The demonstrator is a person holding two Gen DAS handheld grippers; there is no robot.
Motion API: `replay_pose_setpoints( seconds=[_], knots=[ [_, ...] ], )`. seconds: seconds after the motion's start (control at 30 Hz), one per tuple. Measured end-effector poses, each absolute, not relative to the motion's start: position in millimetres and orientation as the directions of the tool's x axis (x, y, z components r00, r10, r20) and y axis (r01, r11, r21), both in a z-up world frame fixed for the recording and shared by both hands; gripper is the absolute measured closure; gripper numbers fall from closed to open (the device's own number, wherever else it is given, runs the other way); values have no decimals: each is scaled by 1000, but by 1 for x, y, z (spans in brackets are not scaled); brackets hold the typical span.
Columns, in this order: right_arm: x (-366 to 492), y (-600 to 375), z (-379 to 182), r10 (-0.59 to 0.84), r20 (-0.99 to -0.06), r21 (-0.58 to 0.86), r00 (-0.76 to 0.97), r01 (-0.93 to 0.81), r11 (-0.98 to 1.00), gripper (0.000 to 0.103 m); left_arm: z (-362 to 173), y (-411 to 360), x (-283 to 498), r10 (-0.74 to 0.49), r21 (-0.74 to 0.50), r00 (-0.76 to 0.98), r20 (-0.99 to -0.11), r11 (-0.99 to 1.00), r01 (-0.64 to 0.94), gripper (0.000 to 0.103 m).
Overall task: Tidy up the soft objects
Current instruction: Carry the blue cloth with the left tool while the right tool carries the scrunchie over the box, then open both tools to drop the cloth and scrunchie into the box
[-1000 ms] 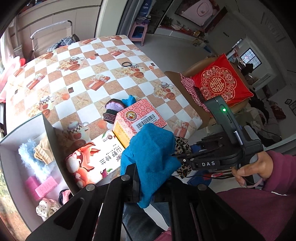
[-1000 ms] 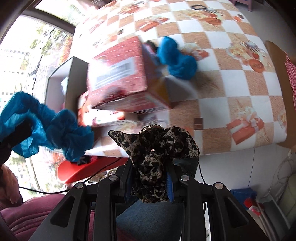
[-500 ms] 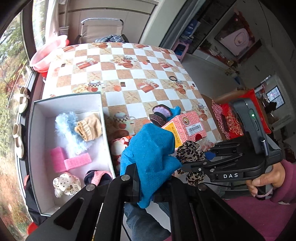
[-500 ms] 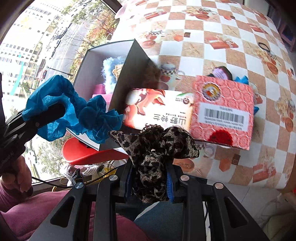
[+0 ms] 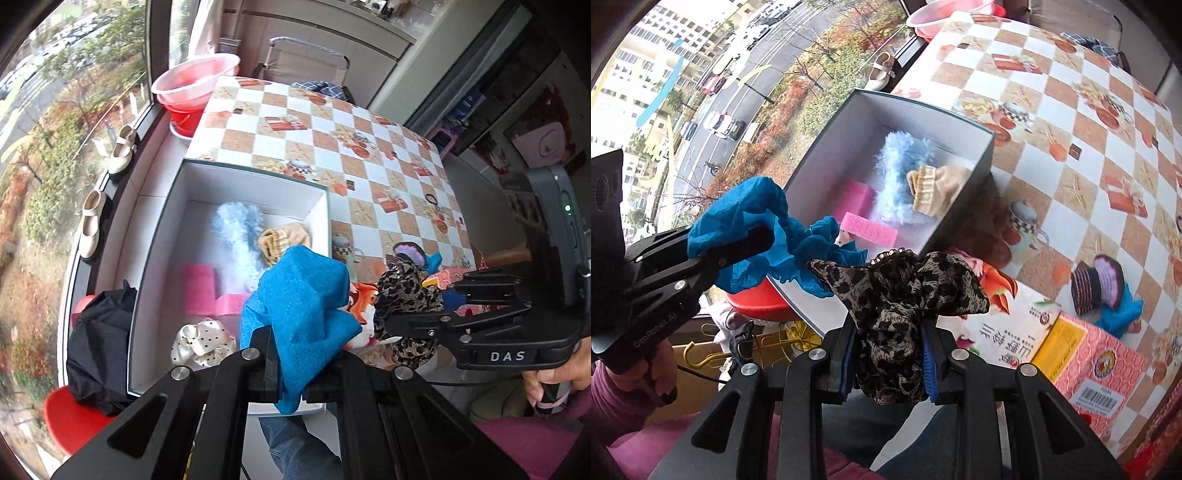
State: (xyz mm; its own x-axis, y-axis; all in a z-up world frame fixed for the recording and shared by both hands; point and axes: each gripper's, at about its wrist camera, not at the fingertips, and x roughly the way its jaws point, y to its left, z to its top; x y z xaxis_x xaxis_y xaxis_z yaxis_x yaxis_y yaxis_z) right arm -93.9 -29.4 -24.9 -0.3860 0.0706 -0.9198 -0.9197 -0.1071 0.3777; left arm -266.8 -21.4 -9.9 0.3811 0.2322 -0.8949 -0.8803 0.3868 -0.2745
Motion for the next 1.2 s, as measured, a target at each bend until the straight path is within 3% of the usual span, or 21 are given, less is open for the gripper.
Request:
replay_pose_setpoints(
  seconds=[0.3,1.1,1.13,1.2],
  knots=[
    [-131,17,-19,77,-926,348,-370,-915,-205,72,-30,-5,-290,305,-162,238,-922,256,-953,97],
    [-147,65,-37,43,-938,329,-345,-921,-209,72,-56,17,-276,243,-173,224,-944,213,-961,96],
    [-147,66,-38,41,-937,332,-347,-921,-203,72,-56,17,-274,246,-167,219,-944,216,-962,94],
    [-145,69,-40,39,-936,336,-349,-923,-188,72,-56,17,-272,255,-142,199,-946,225,-964,71]
  ],
)
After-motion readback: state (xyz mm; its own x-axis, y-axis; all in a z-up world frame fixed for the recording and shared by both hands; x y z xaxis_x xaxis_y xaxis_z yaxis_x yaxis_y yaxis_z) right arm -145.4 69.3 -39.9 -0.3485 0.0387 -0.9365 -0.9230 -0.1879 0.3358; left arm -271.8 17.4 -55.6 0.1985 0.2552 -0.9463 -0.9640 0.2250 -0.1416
